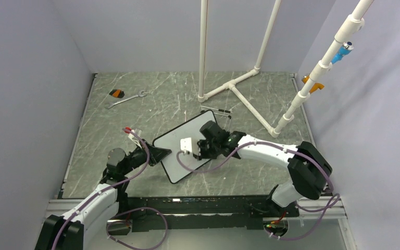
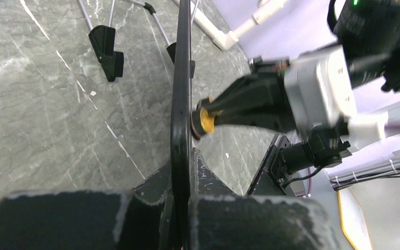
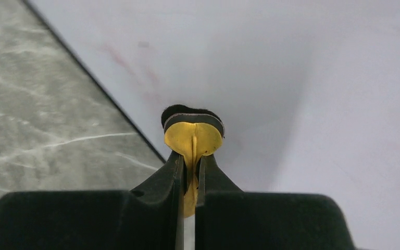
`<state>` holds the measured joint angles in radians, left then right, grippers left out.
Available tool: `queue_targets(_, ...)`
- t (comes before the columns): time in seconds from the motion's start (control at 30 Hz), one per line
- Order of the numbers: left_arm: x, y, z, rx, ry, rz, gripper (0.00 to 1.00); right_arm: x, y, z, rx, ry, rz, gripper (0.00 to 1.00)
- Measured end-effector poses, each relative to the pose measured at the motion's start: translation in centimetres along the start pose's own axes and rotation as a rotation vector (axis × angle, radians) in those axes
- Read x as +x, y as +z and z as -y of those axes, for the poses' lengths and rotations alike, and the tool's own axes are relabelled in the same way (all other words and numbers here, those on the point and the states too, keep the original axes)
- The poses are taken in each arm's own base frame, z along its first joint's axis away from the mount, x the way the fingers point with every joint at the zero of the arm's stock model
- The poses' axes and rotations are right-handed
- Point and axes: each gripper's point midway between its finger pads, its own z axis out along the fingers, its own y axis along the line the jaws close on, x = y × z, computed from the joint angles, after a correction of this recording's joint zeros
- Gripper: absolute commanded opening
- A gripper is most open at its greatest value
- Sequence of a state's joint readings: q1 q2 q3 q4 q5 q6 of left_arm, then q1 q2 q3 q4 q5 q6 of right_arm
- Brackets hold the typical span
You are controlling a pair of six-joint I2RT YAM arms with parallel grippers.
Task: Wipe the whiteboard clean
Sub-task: Erase the whiteboard at the center of the board.
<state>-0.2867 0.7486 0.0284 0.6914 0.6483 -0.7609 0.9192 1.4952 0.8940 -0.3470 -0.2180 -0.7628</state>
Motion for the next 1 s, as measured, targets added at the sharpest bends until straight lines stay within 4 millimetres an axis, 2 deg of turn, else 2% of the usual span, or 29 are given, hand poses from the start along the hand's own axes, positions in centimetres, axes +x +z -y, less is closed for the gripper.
queue_targets(0.07, -0.1, 0.0, -0.1, -0.006, 0.000, 0.005, 0.00, -0.1, -0.5, 1.8, 0.034, 0.060, 0.014, 0.00)
queue_targets(0.13, -0.2, 0.1, -0.2, -0.013, -0.003, 0.011, 0.00, 0.3, -1.7, 5.1, 0.111, 0.130, 0.029, 0.00)
queue_targets(0.17, -0.3, 0.1, -0.2, -0.015, -0.008, 0.013, 0.00, 0.8, -2.6, 7.4, 0.177, 0.171, 0.039, 0.00)
queue_targets(0.23, -0.4, 0.1, -0.2, -0.017, -0.015, 0.013, 0.00, 1.5, -3.7, 10.4, 0.272, 0.217, 0.053, 0.00)
queue_targets(0.3, -0.4, 0.1, -0.2, -0.017, -0.019, 0.013, 0.00, 2.2, -4.5, 12.2, 0.337, 0.249, 0.060, 0.00)
queue_targets(0.37, -0.4, 0.1, -0.2, -0.018, -0.023, 0.014, 0.00, 2.1, -4.3, 12.2, 0.343, 0.254, 0.068, 0.00)
queue_targets(0.43, -0.4, 0.1, -0.2, -0.023, -0.035, 0.015, 0.00, 1.0, -3.5, 11.0, 0.318, 0.225, 0.081, 0.00)
queue_targets(0.5, -0.4, 0.1, -0.3, -0.028, -0.045, 0.016, 0.00, -1.1, -2.5, 9.0, 0.262, 0.172, 0.107, 0.00)
queue_targets(0.63, 0.1, 0.1, 0.0, -0.007, -0.051, -0.010, 0.00, -7.1, -0.6, 2.6, 0.061, 0.044, 0.188, 0.00)
queue_targets(0.67, 0.4, 0.1, 0.3, 0.005, -0.055, -0.024, 0.00, -8.7, -0.4, 1.4, 0.011, 0.028, 0.209, 0.00)
queue_targets(0.7, 0.6, 0.1, 0.5, 0.015, -0.056, -0.034, 0.00, -9.5, -0.3, 1.1, -0.007, 0.029, 0.218, 0.00)
queue_targets(0.77, 0.7, 0.1, 0.5, 0.019, -0.058, -0.039, 0.00, -10.9, -0.4, 1.8, -0.010, 0.055, 0.238, 0.00)
queue_targets(0.87, 0.7, 0.0, 0.4, 0.012, -0.071, -0.039, 0.00, -11.4, -1.3, 5.2, 0.053, 0.160, 0.261, 0.00)
queue_targets(0.93, 0.7, 0.0, 0.3, 0.004, -0.088, -0.039, 0.00, -10.4, -2.4, 8.7, 0.135, 0.250, 0.270, 0.00)
queue_targets(1.0, 0.7, 0.0, 0.2, -0.005, -0.106, -0.037, 0.00, -8.2, -3.4, 11.9, 0.222, 0.332, 0.260, 0.00)
